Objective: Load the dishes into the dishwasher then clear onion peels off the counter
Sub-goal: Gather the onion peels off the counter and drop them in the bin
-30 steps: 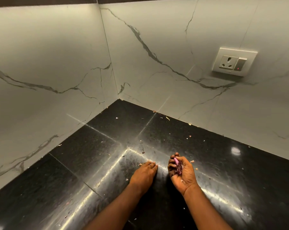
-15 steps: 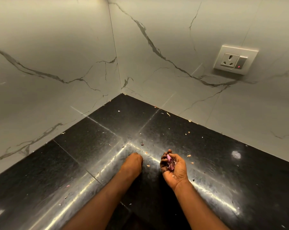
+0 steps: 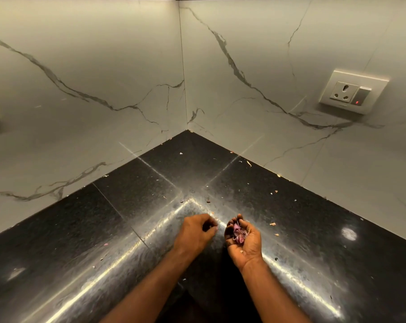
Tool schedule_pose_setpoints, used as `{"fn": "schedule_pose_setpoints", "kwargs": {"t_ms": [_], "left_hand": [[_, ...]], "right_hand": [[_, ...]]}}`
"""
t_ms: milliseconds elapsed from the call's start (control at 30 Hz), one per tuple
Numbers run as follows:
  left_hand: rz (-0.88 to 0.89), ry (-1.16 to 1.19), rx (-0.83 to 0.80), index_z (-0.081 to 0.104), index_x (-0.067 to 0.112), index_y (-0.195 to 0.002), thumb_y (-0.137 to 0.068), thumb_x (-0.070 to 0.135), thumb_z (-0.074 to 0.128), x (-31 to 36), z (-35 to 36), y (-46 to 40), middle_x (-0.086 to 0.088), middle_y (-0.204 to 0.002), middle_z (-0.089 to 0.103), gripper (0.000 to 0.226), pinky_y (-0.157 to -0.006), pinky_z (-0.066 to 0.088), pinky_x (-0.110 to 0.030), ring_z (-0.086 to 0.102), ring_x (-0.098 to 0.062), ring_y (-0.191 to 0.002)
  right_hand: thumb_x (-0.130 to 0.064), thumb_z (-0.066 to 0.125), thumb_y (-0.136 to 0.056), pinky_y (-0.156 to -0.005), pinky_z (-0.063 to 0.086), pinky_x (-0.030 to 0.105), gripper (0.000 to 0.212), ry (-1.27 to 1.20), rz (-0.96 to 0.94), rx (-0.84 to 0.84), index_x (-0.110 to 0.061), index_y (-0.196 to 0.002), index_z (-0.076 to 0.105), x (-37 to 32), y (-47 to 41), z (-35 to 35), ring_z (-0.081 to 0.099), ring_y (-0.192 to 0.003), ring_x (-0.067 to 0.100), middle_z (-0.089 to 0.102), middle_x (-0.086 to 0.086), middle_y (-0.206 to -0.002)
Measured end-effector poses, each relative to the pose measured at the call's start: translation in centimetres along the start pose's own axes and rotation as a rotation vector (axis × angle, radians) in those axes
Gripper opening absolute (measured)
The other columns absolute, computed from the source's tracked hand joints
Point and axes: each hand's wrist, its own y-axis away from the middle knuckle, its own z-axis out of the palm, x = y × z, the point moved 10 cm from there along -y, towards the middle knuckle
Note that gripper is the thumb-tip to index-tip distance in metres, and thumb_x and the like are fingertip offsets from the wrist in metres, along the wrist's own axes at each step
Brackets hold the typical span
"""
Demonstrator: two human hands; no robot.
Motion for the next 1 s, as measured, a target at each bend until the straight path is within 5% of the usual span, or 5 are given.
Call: {"fn": "schedule_pose_setpoints", "kwargs": {"t_ms": [233,467,600,800,1000], "left_hand": [[0.303,-0.095,-0.050,0.076,0.023,-0.118,-0.097,0.020,0.051,5.8,4.4,4.3,-0.004,-0.106,0.078,0.033,-0.083,0.056,-0.032,0.071,-0.019,-0.095],[0.398,-0.117,0.131,0.074,0.026,-0.102,-0.094,0.033,0.069,5.8,2.8,4.7,0.005,-0.085,0.068,0.012,-0.073,0.054,-0.036,0.057,-0.015,-0.086],[0.277,-0.100,0.175,0.067,0.021,-0.133,-0.100,0.009,0.059,1.9,1.4,3.3,0.003,-0.129,0.069,0.036,-0.107,0.048,-0.030,0.060,-0.013,-0.123],[-0.186,-0.391,-0.163,0.005,0.009,-0.165,-0.111,0.024,0.037,-6.5,3.0,-1.7,-0.010,-0.174,0.001,0.065,-0.130,0.003,-0.040,-0.002,-0.023,-0.160],[-0.084,-0.707,-0.436,0.013,0.003,-0.163,-0.111,0.039,0.039,-5.6,6.8,-3.1,-0.019,-0.171,0.009,0.069,-0.129,0.014,-0.045,0.007,-0.032,-0.159]], "right_hand": [[-0.021,0.061,-0.092,-0.058,0.060,0.025,0.011,-0.016,0.052,-0.054,-0.012,-0.089,0.065,1.3,-1.2,-0.4,0.063,-0.072,0.018,0.064,0.007,-0.082],[-0.030,0.046,-0.107,-0.063,0.050,0.024,0.032,0.023,0.049,0.016,-0.015,-0.080,0.055,0.8,-1.8,-1.8,0.058,-0.059,0.015,0.061,0.004,-0.066],[-0.030,0.048,-0.105,-0.042,0.046,0.021,0.031,-0.004,0.087,0.012,-0.019,-0.076,0.056,1.0,-1.4,-2.2,0.059,-0.051,0.013,0.059,0.001,-0.069],[-0.027,0.051,-0.104,-0.052,0.055,0.024,0.029,-0.044,0.091,-0.008,-0.016,-0.079,0.061,1.1,-1.6,-2.6,0.057,-0.072,0.015,0.059,0.005,-0.082],[-0.027,0.050,-0.106,-0.054,0.058,0.026,0.029,-0.024,0.073,-0.013,-0.013,-0.083,0.061,0.5,-1.3,-2.8,0.057,-0.074,0.016,0.060,0.008,-0.085]]}}
